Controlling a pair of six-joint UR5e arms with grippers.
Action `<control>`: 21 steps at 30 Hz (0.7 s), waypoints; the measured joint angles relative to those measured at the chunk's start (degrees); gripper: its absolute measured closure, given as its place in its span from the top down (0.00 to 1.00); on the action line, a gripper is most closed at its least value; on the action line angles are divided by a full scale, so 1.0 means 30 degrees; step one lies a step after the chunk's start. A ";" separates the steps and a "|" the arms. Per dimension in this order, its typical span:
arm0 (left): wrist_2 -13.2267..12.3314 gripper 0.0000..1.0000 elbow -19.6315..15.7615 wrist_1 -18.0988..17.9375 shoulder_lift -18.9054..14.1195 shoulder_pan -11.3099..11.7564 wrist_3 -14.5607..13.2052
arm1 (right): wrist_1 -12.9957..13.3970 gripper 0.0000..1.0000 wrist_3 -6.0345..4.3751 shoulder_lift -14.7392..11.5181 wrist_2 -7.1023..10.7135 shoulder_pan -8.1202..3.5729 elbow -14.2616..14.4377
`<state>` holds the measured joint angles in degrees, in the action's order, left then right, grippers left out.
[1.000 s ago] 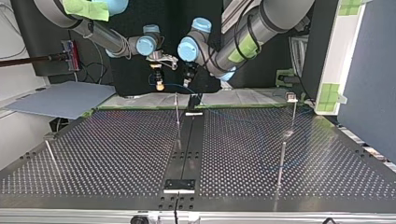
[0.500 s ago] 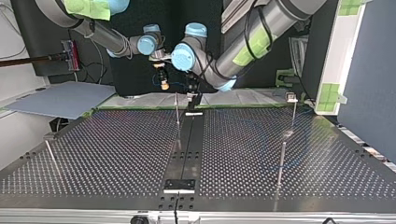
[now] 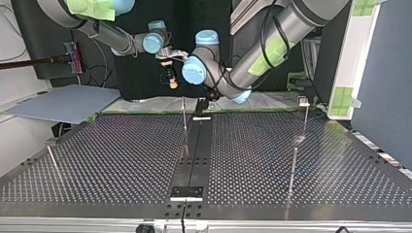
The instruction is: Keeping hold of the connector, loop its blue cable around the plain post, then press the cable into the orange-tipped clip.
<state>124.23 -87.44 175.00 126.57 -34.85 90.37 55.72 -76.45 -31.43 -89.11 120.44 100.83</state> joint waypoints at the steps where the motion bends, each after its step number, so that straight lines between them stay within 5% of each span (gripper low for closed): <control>1: -0.0010 1.00 0.0001 0.0166 0.0001 0.0011 -0.0021 | 0.0206 0.00 -0.0009 -0.0004 -0.0011 0.0001 0.0219; 13: -0.0610 1.00 0.0002 0.2237 0.0007 -0.0125 -0.0390 | 0.2109 0.00 -0.0325 -0.0004 0.0209 0.0006 0.1855; 21: -0.1041 1.00 -0.0002 0.3654 0.0006 -0.0137 -0.0562 | 0.2727 0.00 -0.0308 -0.0002 0.1325 0.0020 0.1991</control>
<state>121.10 -87.45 185.96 126.59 -35.26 88.69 63.90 -77.38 -31.44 -85.13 120.50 106.81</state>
